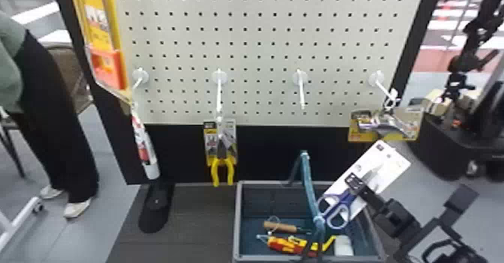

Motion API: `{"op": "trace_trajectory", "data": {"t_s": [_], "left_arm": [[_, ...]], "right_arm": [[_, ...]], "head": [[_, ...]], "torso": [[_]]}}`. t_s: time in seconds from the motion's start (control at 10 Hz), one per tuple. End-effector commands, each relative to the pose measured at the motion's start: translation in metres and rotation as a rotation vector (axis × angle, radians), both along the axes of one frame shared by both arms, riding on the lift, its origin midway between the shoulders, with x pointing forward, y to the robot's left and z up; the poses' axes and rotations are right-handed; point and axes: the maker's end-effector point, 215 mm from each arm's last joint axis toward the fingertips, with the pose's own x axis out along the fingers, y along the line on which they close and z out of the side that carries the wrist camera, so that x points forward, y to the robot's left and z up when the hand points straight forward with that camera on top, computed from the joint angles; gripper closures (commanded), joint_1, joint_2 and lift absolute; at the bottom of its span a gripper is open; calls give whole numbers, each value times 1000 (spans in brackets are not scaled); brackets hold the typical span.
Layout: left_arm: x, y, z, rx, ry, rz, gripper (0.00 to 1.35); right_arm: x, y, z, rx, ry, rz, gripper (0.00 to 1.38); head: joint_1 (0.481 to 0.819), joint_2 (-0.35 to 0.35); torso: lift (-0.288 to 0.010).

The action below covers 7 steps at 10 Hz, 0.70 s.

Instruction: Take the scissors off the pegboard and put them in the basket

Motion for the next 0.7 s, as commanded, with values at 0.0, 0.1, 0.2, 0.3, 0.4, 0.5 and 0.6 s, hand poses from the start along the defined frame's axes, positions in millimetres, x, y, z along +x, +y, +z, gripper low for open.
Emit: {"op": "trace_trajectory", "data": {"t_s": [0.0,0.1,0.2,0.3,0.4,0.5,0.6], "left_arm": [[0,0,-1,-1,2,0,101],[0,0,-1,-2,0,0,101],[0,0,-1,-2,1,-1,102],[1,-1,-1,-3,-2,-4,102],[1,-1,0,-3,-4,-4,101],[0,-1,-3,-4,1,-3,101],[0,-1,-3,-4,1,-3,102]], "right_arm": [[5,16,-5,12,9,30,1266],[6,28,-9,12,17,55,1266],[5,42,-14,19,28,83,1266],[4,54,-20,25,39,107,1266],[3,61,-22,26,44,121,1266],[2,63,-21,27,40,128,1266],[1,63,-21,27,40,130,1265]], "head": [[549,0],[549,0],[549,0],[549,0],[549,0],[549,0],[549,0]], "torso": [[-100],[-100],[-100],[-100],[-100],[-100],[-100]]}}
